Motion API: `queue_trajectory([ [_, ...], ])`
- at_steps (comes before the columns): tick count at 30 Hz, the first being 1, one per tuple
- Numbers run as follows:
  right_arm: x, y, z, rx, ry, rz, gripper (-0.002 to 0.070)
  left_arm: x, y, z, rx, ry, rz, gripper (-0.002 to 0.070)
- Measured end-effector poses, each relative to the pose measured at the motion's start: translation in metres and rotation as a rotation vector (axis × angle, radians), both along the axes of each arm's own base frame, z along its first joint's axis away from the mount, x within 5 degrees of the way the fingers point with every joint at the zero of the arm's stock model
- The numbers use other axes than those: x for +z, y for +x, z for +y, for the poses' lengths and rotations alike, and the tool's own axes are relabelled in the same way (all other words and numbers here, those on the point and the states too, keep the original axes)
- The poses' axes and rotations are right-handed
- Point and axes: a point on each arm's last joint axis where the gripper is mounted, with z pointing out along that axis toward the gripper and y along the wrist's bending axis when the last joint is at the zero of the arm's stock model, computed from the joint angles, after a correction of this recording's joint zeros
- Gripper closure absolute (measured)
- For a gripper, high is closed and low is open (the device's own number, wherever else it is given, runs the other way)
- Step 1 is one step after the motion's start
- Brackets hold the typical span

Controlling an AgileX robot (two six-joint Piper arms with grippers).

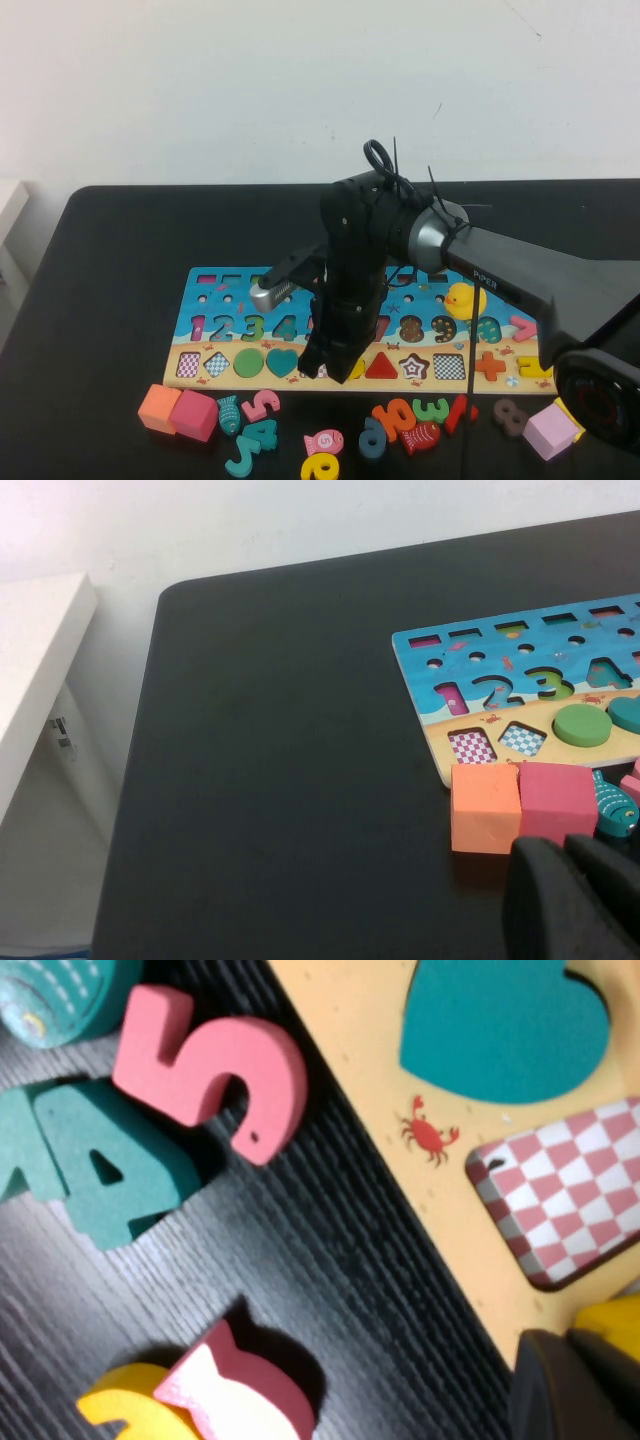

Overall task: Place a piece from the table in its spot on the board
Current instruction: Place the "Pentagon" into the hole of the Pentagon

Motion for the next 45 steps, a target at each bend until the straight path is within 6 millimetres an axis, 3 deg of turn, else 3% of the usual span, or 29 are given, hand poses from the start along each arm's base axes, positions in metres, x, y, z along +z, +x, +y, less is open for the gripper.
queue_trajectory([
  [13, 0.001, -0.002, 0.002, 0.048, 0.032, 0.01, 0.0657, 0.0, 0.0, 0.0, 0.0, 0.0, 0.0, 0.0678],
  [28, -0.001, 0.004, -0.006, 0.081, -0.06, -0.057, 0.0657, 0.0, 0.0, 0.0, 0.0, 0.0, 0.0, 0.0676],
  [39, 0.031, 0.006, -0.009, 0.077, -0.056, -0.131, 0.0657, 0.0, 0.0, 0.0, 0.0, 0.0, 0.0, 0.0676],
  [45, 0.033, 0.011, -0.016, 0.037, -0.061, -0.135, 0.0641, 0.0, 0.0, 0.0, 0.0, 0.0, 0.0, 0.0676],
])
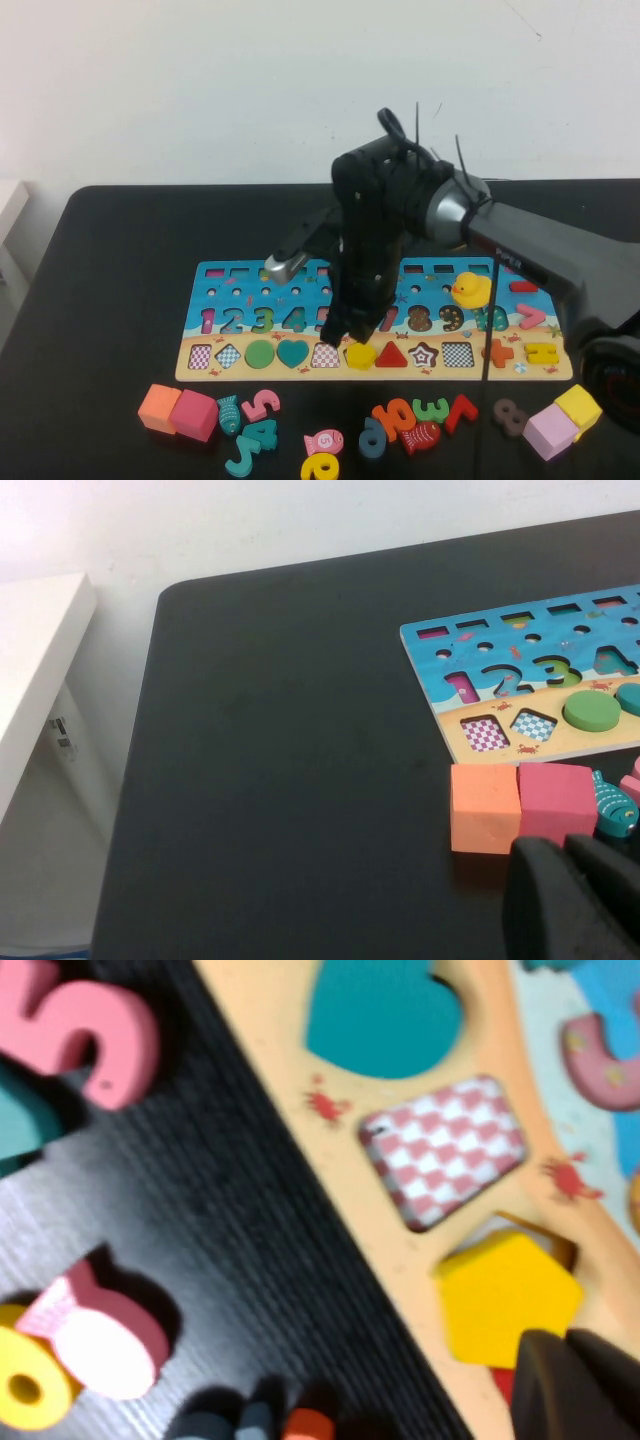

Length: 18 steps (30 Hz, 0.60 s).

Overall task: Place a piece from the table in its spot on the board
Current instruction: Place the "Pentagon" into the hole of the Pentagon

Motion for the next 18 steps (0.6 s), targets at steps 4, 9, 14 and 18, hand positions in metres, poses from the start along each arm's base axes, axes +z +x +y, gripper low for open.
queue_trajectory([
  [4, -0.003, 0.009, -0.012, -0.063, 0.009, 0.016, 0.0502, 0.0, 0.0, 0.0, 0.0, 0.0, 0.0, 0.0676],
  [9, -0.013, 0.015, -0.018, -0.132, 0.053, 0.078, 0.0251, 0.0, 0.0, 0.0, 0.0, 0.0, 0.0, 0.0676],
  [14, -0.014, 0.011, -0.012, -0.074, 0.1, 0.105, 0.0207, 0.0, 0.0, 0.0, 0.0, 0.0, 0.0, 0.0676],
  [18, -0.014, 0.01, -0.011, -0.021, 0.098, 0.096, 0.0202, 0.0, 0.0, 0.0, 0.0, 0.0, 0.0, 0.0676],
])
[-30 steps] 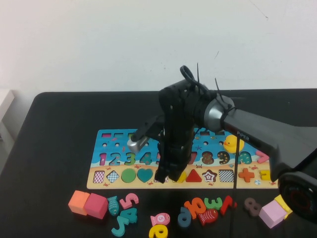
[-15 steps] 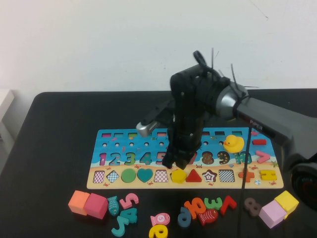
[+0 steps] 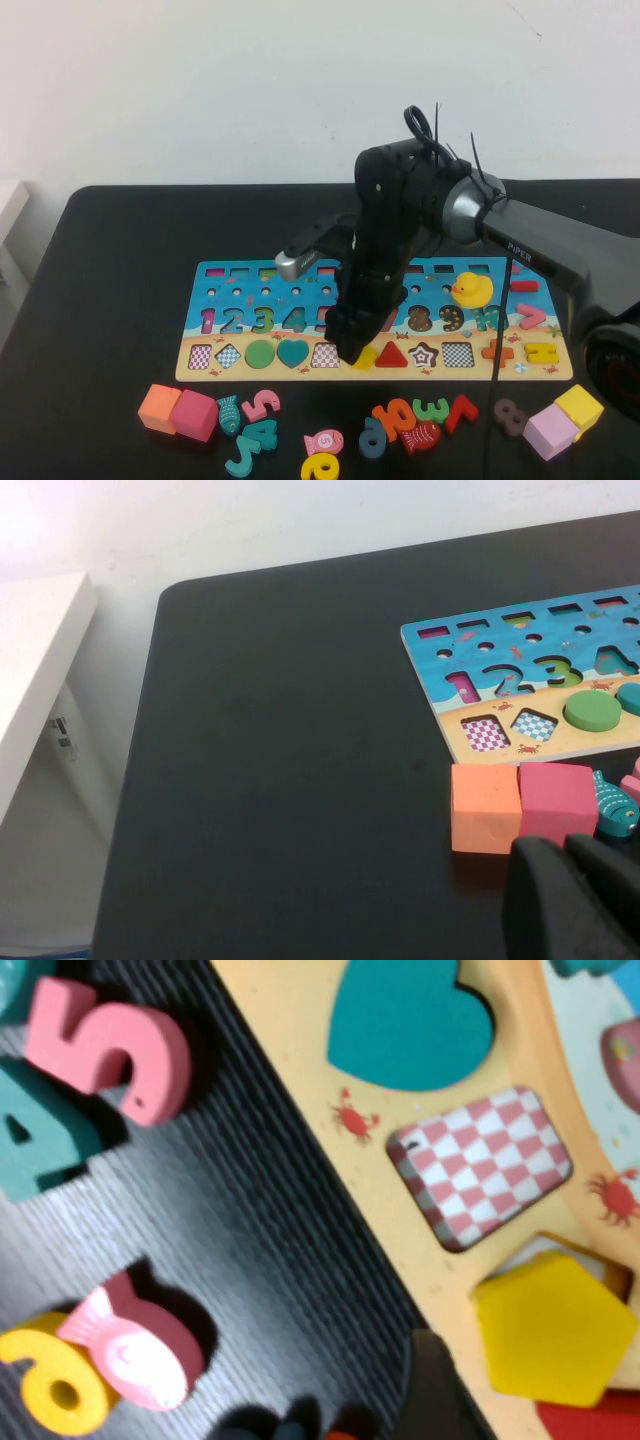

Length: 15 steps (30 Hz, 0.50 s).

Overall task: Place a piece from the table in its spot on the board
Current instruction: Place the "Pentagon" into the hole of the Pentagon

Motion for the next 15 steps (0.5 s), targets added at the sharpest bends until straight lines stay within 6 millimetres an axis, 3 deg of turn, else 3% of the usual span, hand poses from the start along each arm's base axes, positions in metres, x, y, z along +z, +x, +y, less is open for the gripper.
queue_trajectory([
  [15, -0.019, 0.002, -0.002, 0.036, -0.042, 0.01, 0.0202, 0.0, 0.0, 0.0, 0.0, 0.0, 0.0, 0.0676],
])
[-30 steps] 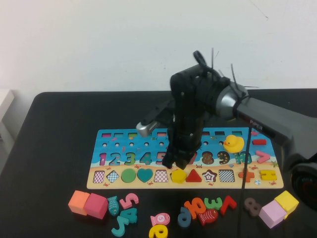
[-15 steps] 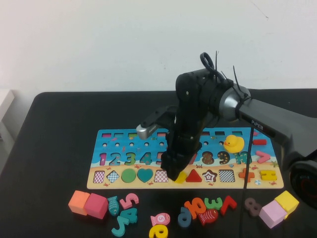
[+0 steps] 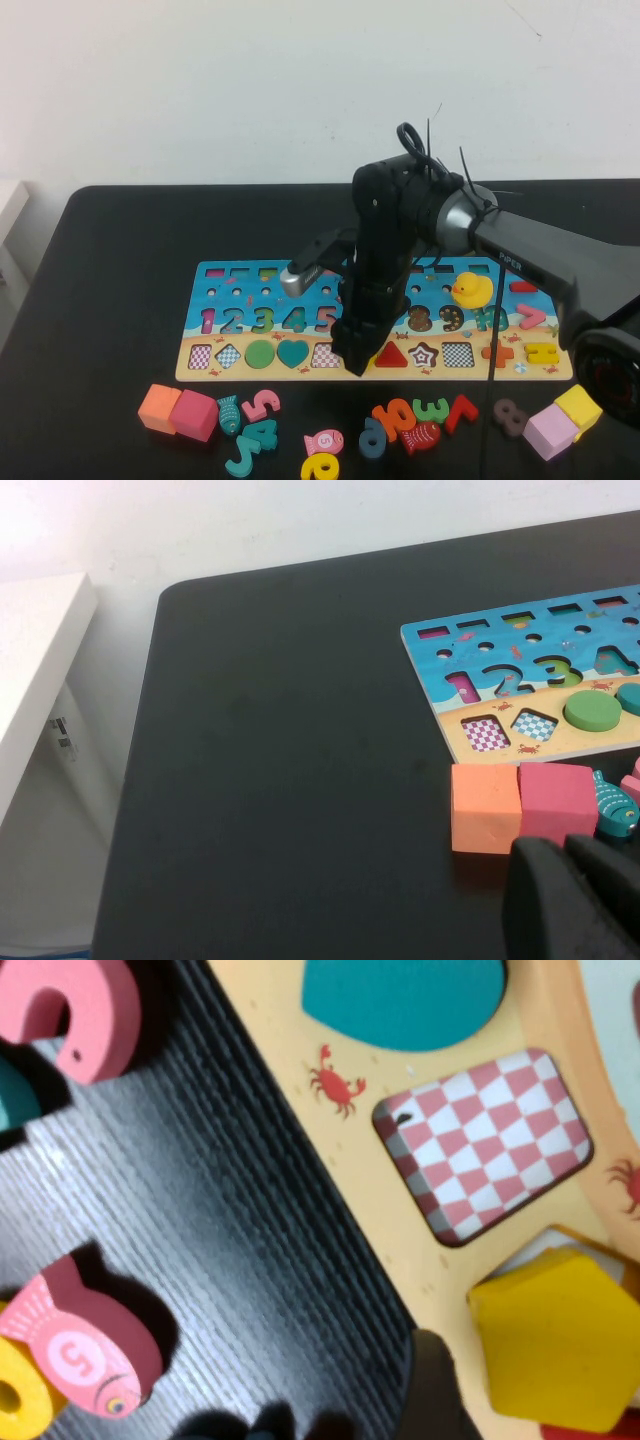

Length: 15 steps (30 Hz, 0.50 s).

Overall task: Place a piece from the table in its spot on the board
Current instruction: Place the "Pentagon" into the hole of the Pentagon

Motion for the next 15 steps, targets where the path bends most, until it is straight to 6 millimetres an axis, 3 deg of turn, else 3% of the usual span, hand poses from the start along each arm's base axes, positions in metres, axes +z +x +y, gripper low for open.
queue_trajectory([
  [7, -0.001, 0.0001, 0.0001, -0.008, -0.001, 0.001, 0.0215, 0.0, 0.0, 0.0, 0.0, 0.0, 0.0, 0.0676],
  [15, -0.0009, 0.0003, 0.0002, -0.008, 0.0, 0.0, 0.0342, 0.0, 0.0, 0.0, 0.0, 0.0, 0.0, 0.0676],
])
